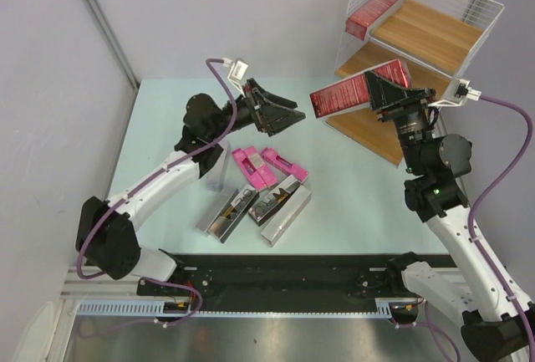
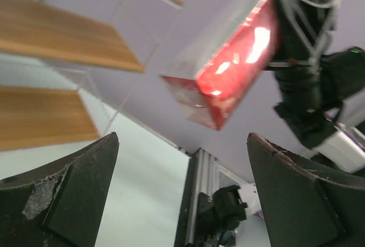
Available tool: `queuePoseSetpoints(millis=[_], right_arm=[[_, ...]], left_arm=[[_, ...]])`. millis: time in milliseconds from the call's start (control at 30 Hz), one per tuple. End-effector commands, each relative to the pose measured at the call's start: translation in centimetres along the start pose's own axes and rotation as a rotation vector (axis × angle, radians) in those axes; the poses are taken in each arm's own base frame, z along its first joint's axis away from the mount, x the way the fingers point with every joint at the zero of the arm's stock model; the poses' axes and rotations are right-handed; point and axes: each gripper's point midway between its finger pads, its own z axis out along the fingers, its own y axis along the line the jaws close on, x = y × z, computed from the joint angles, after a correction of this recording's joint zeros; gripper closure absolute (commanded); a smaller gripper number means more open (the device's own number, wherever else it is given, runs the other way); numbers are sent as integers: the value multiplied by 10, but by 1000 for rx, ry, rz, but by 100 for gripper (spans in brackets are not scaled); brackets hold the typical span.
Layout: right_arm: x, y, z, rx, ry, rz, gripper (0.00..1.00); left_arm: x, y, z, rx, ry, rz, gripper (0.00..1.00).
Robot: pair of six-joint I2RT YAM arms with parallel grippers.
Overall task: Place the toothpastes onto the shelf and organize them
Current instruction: Pick up the toothpaste from the center of the board.
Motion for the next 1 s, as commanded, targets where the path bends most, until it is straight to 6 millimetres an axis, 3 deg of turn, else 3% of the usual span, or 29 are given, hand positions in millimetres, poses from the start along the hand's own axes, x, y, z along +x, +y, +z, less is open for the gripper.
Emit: queuePoseSetpoints(millis=[0, 367, 733, 867, 967], right_arm=[[-38, 39, 7, -140, -134, 110, 82], [-39, 58, 2, -229, -114, 140, 82], [-38, 57, -3, -218, -91, 127, 82], [-36, 58, -4, -223, -79, 138, 82], [-36, 58, -4, -219, -79, 136, 82]], left_arm=[[-5, -58, 6, 268, 1, 53, 0], [-5, -60, 28, 395, -4, -20, 0], [-20, -93, 21, 578, -38, 24, 2], [-23, -92, 25, 587, -38, 10, 10], [-20, -94, 27, 614, -29, -4, 25]])
